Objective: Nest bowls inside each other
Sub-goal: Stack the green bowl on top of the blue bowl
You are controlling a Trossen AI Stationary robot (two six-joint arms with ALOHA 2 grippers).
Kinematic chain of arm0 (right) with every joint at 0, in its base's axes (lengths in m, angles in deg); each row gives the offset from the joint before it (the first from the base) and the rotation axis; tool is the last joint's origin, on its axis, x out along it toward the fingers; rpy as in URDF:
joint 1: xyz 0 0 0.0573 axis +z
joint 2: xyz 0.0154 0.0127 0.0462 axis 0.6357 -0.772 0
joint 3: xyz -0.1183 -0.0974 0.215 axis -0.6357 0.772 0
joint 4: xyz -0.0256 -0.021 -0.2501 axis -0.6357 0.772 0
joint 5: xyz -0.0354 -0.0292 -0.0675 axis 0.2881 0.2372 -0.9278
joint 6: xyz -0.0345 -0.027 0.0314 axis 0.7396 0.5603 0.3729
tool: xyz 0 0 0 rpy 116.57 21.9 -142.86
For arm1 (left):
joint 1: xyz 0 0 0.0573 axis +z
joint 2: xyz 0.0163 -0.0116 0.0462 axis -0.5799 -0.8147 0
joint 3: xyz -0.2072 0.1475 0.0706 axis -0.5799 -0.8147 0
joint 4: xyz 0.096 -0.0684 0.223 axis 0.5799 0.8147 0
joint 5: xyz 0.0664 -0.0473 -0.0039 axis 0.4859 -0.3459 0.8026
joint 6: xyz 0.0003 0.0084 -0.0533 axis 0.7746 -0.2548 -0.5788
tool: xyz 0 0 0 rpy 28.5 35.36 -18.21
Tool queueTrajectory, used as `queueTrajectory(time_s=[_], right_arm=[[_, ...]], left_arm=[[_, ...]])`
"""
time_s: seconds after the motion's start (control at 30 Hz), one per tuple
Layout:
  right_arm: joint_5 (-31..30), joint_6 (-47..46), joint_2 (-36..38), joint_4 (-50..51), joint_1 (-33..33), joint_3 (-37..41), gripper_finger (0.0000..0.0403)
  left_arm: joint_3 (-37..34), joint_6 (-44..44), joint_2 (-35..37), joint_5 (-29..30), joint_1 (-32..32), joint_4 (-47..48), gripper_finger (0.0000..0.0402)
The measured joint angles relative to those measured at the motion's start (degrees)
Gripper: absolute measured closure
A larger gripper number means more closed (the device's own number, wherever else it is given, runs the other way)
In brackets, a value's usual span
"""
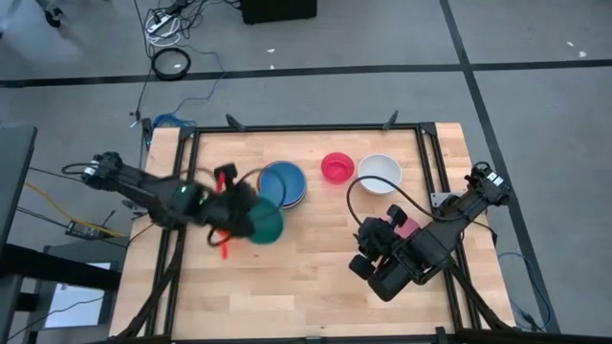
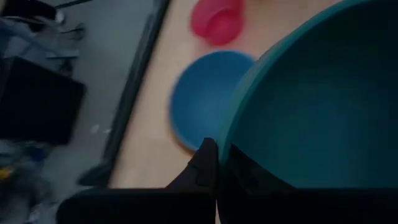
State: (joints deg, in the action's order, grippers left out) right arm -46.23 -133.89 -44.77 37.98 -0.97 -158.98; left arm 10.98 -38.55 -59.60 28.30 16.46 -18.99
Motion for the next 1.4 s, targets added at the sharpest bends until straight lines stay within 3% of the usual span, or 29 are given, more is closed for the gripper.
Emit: queueTrajectory(time_s=[0.17,0.4,0.57,0.83,1.03,1.13,1.4], right_arm=[[-0.4,-0.02,0.0,0.0,0.01,0.0,0.0286],[-1.22,-0.04,0.0,0.0,-0.02,0.0,0.0289],[-1.29,-0.02,0.0,0.0,-0.07,0.0,0.0293],[-1.4,0.13,0.0,0.06,-0.96,0.0,0.0294],[-1.38,0.46,0.0,0.04,-1.58,0.0,0.0296],[-1.37,0.48,0.0,0.04,-1.6,0.0,0.0298],[-1.36,0.9,0.0,0.04,-1.6,0.0,0.0298]], left_arm=[[0.0,12.7,0.26,-4.79,11.13,-5.03,0.0396],[0.0,30.25,0.14,-23.35,26.59,-18.85,0.0396],[0.0,33.96,-0.17,-39.14,37.17,-19.67,0.0396],[-2.9,34.67,-3.82,-50.86,43.43,-25.06,0.0396],[-3.28,34.83,-11.54,-50.66,43.39,-26.09,0.0396],[-3.3,35.0,-14.86,-46.99,43.41,-26.02,0.0396],[-3.3,31.96,-18.32,-43.53,44.89,-25.97,0.0396]])
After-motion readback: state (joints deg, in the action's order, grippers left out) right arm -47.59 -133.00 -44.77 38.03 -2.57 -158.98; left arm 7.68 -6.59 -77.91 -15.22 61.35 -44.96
